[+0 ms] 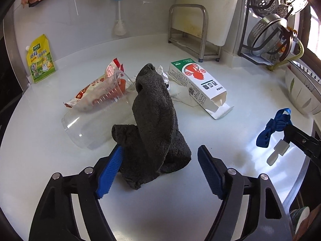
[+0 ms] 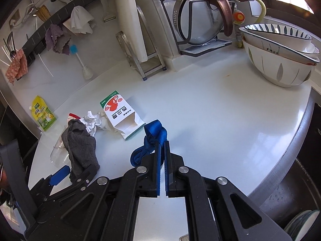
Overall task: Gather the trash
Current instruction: 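Grasp the blue lanyard with the right tool while the left tool grasps the gray cloth, then carry the gray cloth and blue lanyard over the gray basket with both tools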
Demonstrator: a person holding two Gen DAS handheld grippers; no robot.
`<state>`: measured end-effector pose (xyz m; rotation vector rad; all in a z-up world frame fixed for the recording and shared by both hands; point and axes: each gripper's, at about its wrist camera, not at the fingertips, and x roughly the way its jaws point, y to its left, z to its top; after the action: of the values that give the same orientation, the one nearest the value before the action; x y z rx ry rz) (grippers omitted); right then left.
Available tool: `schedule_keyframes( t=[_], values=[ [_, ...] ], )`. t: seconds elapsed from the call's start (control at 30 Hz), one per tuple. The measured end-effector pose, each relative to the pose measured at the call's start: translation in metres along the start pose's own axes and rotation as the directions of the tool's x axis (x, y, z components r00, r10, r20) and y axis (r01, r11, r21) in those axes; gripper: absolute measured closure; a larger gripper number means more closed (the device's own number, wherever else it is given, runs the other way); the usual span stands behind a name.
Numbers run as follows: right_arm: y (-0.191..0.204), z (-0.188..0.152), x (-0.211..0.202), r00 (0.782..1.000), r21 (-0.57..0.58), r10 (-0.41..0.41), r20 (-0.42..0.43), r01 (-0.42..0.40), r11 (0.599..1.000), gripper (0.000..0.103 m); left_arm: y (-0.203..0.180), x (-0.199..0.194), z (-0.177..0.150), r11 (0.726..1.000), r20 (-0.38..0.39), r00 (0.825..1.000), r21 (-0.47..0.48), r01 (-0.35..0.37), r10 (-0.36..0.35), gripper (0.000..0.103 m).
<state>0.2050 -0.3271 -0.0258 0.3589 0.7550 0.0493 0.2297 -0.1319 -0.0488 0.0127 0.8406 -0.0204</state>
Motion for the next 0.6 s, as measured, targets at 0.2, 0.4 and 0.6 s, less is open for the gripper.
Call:
schedule_keyframes(
  t=[0.2,0.4,0.6],
  values=[
    [-0.003,0.001,0.001,1.0,0.021,0.019,-0.008,-0.019,1.0,0.1,-0.005,0.004,-0.001,1.0,-0.019,1.0,0.003,0.001,-0.001,0.08],
    [-0.002,0.001,-0.001,1.0,0.018,0.029,0.003,-0.029,0.999,0.1,0.004,-0.011,-0.008,0.999,-0.005,0.999,0.005,0.034,-0.034,0.093],
    [0.0,0.001,-0.007,0.999,0.01,0.034,0.022,-0.034,0.999,0.1,0.013,-0.043,-0.014,0.998,0.029,0.998,0.038,0.054,-0.056,0.093]
  ],
)
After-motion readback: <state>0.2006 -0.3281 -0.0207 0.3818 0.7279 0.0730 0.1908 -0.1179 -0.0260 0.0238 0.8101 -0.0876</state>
